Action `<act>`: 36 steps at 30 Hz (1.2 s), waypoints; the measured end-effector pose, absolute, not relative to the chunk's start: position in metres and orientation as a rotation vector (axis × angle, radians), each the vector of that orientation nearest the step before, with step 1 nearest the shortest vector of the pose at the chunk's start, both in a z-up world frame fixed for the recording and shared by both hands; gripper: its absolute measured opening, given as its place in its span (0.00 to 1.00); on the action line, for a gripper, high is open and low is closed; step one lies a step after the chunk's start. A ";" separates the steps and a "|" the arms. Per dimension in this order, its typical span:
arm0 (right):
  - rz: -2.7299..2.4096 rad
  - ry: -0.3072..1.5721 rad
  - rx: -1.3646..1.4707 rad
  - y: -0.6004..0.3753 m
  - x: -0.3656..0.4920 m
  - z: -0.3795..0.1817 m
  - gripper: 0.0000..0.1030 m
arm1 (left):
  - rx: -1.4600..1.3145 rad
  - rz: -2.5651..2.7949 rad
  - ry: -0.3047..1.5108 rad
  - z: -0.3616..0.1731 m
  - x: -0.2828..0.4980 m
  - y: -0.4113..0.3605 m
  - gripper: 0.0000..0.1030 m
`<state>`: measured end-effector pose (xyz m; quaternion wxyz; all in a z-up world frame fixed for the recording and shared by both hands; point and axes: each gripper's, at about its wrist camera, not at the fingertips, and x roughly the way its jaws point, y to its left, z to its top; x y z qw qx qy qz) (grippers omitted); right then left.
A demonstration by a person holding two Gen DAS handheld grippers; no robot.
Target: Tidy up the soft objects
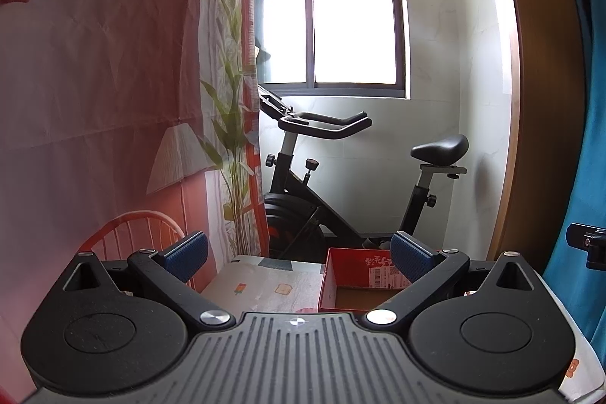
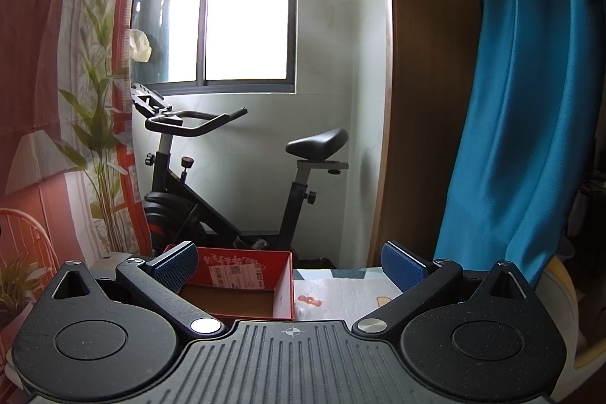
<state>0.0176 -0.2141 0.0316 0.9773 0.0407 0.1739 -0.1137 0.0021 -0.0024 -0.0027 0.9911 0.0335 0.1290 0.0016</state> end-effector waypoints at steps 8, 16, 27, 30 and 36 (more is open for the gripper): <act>-0.230 0.349 0.081 -0.214 0.017 0.033 1.00 | 0.066 0.003 0.259 -0.003 0.002 -0.002 1.00; -0.206 0.353 0.085 -0.216 0.018 0.029 1.00 | 0.048 0.028 0.265 -0.011 0.009 0.003 1.00; -0.183 0.379 0.144 -0.229 0.048 -0.009 1.00 | 0.067 0.068 0.343 -0.058 0.055 0.023 1.00; -0.158 0.362 0.125 -0.231 0.058 -0.030 1.00 | 0.054 0.068 0.394 -0.080 0.075 0.034 1.00; -0.116 0.423 0.085 -0.226 0.095 -0.071 1.00 | 0.048 0.091 0.488 -0.124 0.117 0.050 1.00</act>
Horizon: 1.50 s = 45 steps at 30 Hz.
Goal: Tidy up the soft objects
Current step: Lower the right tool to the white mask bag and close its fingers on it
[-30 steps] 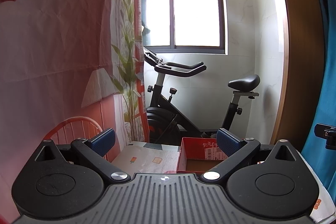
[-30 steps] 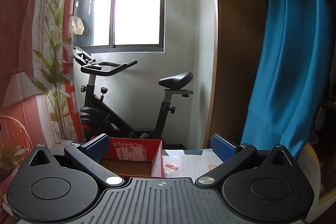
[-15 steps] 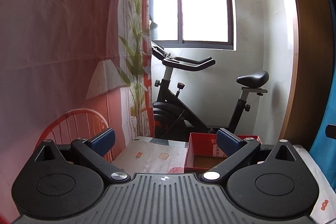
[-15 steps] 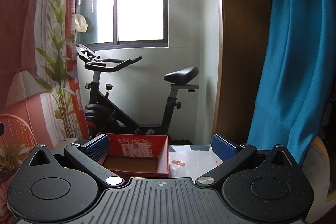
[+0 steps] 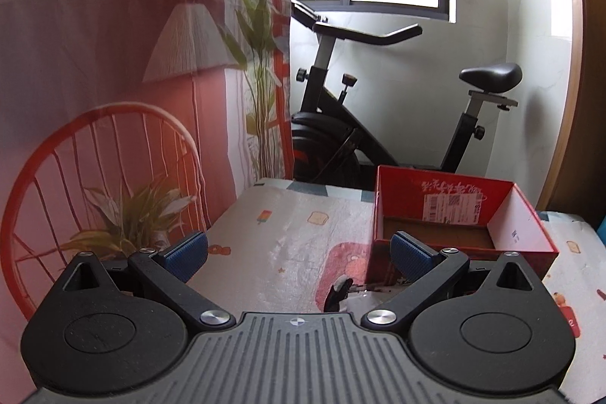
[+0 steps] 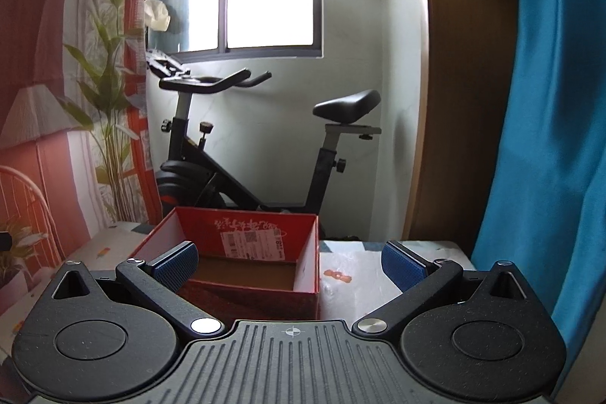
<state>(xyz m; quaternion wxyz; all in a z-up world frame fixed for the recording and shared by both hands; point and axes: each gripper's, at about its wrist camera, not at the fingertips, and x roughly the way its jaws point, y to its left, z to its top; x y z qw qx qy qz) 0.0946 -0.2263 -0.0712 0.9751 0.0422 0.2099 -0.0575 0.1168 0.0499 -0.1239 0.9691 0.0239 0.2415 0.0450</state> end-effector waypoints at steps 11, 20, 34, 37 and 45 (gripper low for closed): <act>-0.058 0.624 0.014 -0.219 0.163 -0.167 1.00 | -0.011 0.014 0.688 -0.210 0.174 0.055 0.97; -0.019 0.790 0.071 -0.226 0.178 -0.226 1.00 | -0.035 -0.061 0.778 -0.243 0.182 0.051 0.96; 0.084 0.873 0.173 -0.240 0.187 -0.252 0.80 | -0.056 -0.089 0.844 -0.255 0.191 0.051 0.88; 0.129 0.916 0.275 -0.245 0.193 -0.261 0.77 | -0.094 -0.121 0.871 -0.262 0.193 0.051 0.87; 0.167 0.977 0.374 -0.248 0.199 -0.281 0.75 | -0.151 -0.197 0.886 -0.271 0.193 0.042 0.84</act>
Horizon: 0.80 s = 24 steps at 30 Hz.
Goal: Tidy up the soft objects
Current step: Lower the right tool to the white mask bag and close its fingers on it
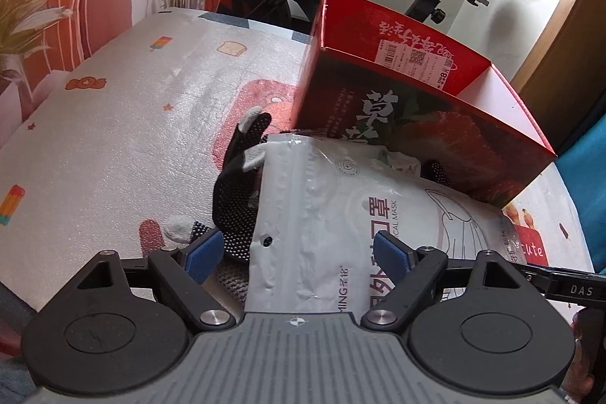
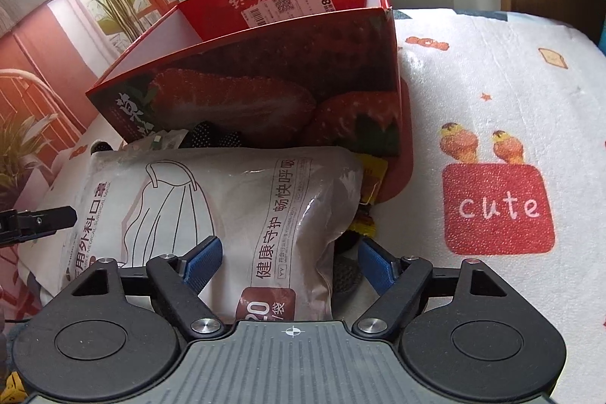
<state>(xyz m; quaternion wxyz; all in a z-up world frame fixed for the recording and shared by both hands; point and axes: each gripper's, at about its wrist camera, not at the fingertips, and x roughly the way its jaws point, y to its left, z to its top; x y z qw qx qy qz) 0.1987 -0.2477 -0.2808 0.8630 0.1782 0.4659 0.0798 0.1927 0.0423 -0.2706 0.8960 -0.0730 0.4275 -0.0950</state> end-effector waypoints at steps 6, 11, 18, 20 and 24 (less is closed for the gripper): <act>0.194 1.003 0.402 -0.246 0.202 -0.285 0.66 | -0.112 -0.255 0.873 -0.264 0.204 0.034 0.80; 0.211 1.020 0.378 -0.242 0.205 -0.283 0.61 | -0.084 -0.284 0.920 -0.276 0.209 0.033 0.74; 0.226 1.043 0.372 -0.244 0.209 -0.283 0.59 | -0.102 -0.320 0.969 -0.282 0.218 0.039 0.74; 0.229 1.047 0.378 -0.245 0.210 -0.284 0.59 | -0.095 -0.330 0.979 -0.281 0.221 0.037 0.74; 0.230 1.055 0.385 -0.245 0.211 -0.287 0.56 | -0.051 -0.363 0.992 -0.280 0.223 0.027 0.74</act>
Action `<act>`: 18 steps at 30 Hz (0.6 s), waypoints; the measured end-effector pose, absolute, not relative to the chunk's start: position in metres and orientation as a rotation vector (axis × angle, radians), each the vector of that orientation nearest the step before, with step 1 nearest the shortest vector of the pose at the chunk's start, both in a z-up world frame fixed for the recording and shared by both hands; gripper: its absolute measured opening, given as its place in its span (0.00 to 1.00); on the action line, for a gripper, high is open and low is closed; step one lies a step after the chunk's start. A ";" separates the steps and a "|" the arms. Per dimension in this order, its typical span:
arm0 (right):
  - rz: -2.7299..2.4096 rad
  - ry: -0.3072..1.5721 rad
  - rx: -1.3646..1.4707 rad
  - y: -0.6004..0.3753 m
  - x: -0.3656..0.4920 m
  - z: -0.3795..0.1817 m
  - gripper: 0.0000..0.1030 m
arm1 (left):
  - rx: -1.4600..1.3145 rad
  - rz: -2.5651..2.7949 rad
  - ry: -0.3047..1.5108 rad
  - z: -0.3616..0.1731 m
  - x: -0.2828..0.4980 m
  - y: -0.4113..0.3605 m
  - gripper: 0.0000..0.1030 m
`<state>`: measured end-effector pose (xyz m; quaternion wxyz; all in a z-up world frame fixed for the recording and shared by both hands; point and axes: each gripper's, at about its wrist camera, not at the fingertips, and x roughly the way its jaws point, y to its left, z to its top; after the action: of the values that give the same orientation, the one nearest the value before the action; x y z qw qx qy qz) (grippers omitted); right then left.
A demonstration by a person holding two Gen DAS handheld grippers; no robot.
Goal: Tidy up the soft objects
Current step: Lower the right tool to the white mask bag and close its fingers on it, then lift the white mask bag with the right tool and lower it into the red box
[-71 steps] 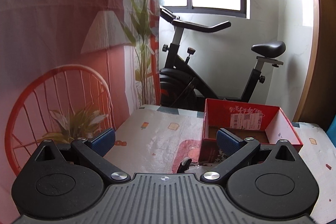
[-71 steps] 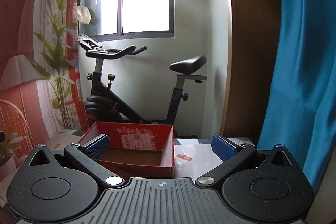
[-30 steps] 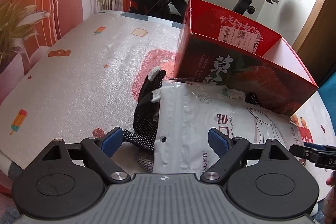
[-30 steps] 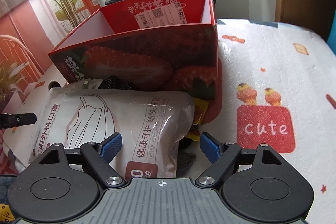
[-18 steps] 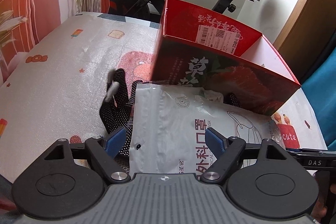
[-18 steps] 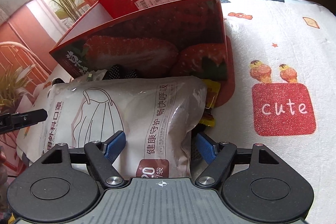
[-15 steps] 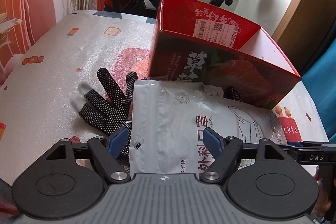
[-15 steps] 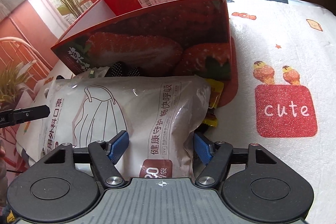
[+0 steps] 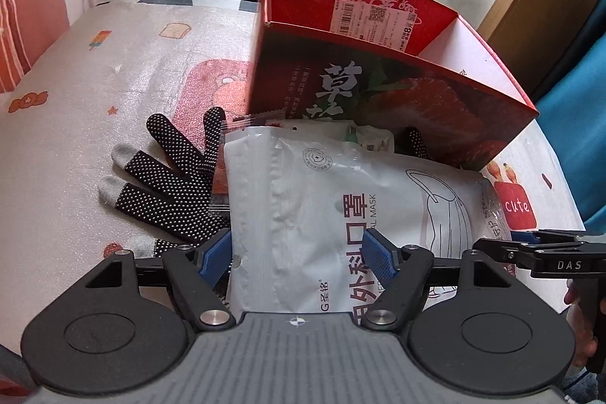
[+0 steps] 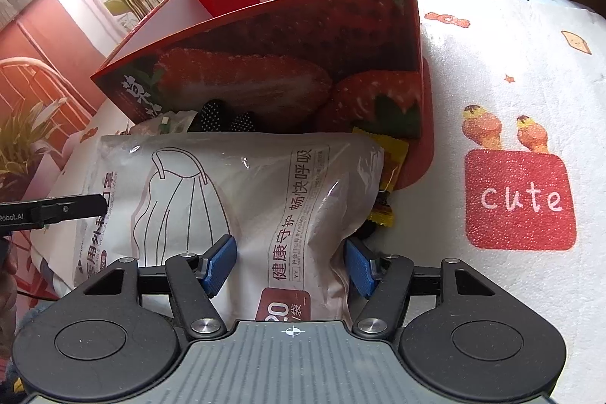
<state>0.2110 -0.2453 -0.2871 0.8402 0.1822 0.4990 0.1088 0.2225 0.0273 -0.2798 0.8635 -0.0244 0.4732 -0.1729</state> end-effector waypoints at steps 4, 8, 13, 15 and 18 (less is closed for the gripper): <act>0.226 1.053 0.391 -0.246 0.210 -0.286 0.50 | -0.045 -0.338 0.982 -0.280 0.219 0.020 0.71; 0.237 1.051 0.372 -0.244 0.210 -0.283 0.40 | -0.010 -0.347 0.963 -0.274 0.213 0.020 0.48; 0.255 1.023 0.303 -0.238 0.206 -0.269 0.32 | 0.022 -0.372 0.953 -0.265 0.207 0.025 0.36; 0.263 1.006 0.285 -0.237 0.205 -0.264 0.31 | 0.019 -0.374 0.968 -0.270 0.208 0.027 0.36; 0.269 0.997 0.240 -0.234 0.206 -0.260 0.30 | 0.002 -0.370 0.986 -0.277 0.212 0.031 0.46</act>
<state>0.2056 -0.2336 -0.2604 0.8627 0.1144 0.4757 0.1282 0.2125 0.0314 -0.2773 0.8646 0.0010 0.4704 -0.1765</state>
